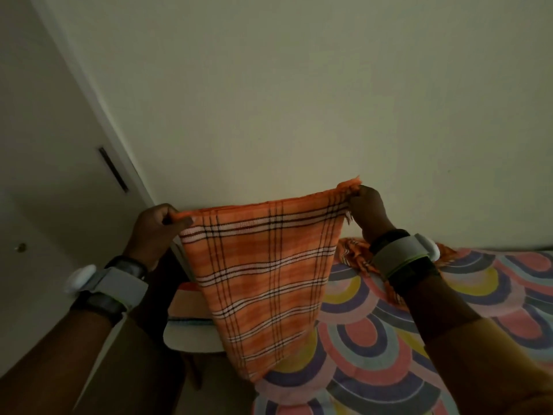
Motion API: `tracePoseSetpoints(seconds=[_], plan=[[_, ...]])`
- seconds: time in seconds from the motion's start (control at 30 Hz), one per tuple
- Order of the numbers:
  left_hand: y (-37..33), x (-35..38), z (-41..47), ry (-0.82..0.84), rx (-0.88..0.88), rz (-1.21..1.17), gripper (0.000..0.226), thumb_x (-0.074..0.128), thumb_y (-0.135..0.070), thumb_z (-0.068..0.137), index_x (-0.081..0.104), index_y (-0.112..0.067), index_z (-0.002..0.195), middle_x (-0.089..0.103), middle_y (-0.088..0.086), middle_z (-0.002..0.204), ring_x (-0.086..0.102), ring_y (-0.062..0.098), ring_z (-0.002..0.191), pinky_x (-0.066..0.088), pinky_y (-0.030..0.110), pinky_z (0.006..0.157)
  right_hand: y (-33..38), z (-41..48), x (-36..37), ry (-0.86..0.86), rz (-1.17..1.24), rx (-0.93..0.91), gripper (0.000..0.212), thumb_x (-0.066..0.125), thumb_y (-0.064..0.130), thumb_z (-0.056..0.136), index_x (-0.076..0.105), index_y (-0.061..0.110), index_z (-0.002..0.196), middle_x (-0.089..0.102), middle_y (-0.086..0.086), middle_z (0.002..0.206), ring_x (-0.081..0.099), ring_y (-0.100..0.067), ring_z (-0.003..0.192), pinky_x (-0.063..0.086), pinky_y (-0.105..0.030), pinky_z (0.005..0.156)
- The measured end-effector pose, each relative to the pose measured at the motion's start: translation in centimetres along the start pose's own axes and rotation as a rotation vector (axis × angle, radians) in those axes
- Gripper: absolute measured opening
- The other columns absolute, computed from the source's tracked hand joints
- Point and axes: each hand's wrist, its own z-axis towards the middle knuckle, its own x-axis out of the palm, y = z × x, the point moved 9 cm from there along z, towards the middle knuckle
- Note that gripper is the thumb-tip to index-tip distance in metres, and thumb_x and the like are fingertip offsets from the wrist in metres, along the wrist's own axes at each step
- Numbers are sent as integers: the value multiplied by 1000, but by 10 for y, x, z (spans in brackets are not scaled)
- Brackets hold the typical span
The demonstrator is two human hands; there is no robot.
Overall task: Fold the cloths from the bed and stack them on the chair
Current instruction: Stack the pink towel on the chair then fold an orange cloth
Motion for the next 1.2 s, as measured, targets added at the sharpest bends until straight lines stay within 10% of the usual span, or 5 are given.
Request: tracePoseSetpoints(seconds=[0.27, 0.6, 0.9, 1.07, 1.2], plan=[[-23, -31, -31, -94, -26, -332, 32, 68, 11, 71, 57, -20, 71, 59, 1, 75, 57, 7, 65, 50, 15, 58, 17, -35, -11, -34, 59, -27, 40, 35, -10, 79, 67, 4, 100, 68, -13, 93, 62, -23, 81, 55, -35, 72], [-23, -60, -64, -129, -35, -368, 27, 69, 3, 75, 67, -24, 77, 69, -22, 60, 63, -5, 60, 51, 8, 61, 32, -110, -20, -20, 70, -34, 46, 35, -4, 70, 67, 11, 100, 68, -13, 92, 64, -30, 86, 56, -49, 83], [17, 2, -44, -26, -141, -91, 3, 61, -16, 87, 59, -14, 88, 62, 9, 89, 58, 21, 86, 49, 37, 82, -12, -57, -19, -30, -45, 18, 54, 31, 6, 63, 68, 18, 101, 70, -11, 102, 66, -31, 96, 55, -52, 85], [92, 60, 6, -11, -263, -37, 17, 62, -52, 67, 63, -38, 77, 67, 17, 103, 63, 36, 98, 51, 57, 88, -64, 28, -5, -15, -77, 142, 39, 36, 6, 72, 69, 16, 90, 69, -18, 104, 63, -38, 98, 52, -53, 89], [46, 97, 30, -86, -255, 7, 24, 61, -26, 88, 66, -9, 103, 66, 20, 109, 61, 34, 103, 49, 50, 93, -97, 103, 3, 20, -43, 151, 42, 36, 11, 64, 68, 15, 90, 67, -16, 93, 61, -32, 86, 51, -38, 73]])
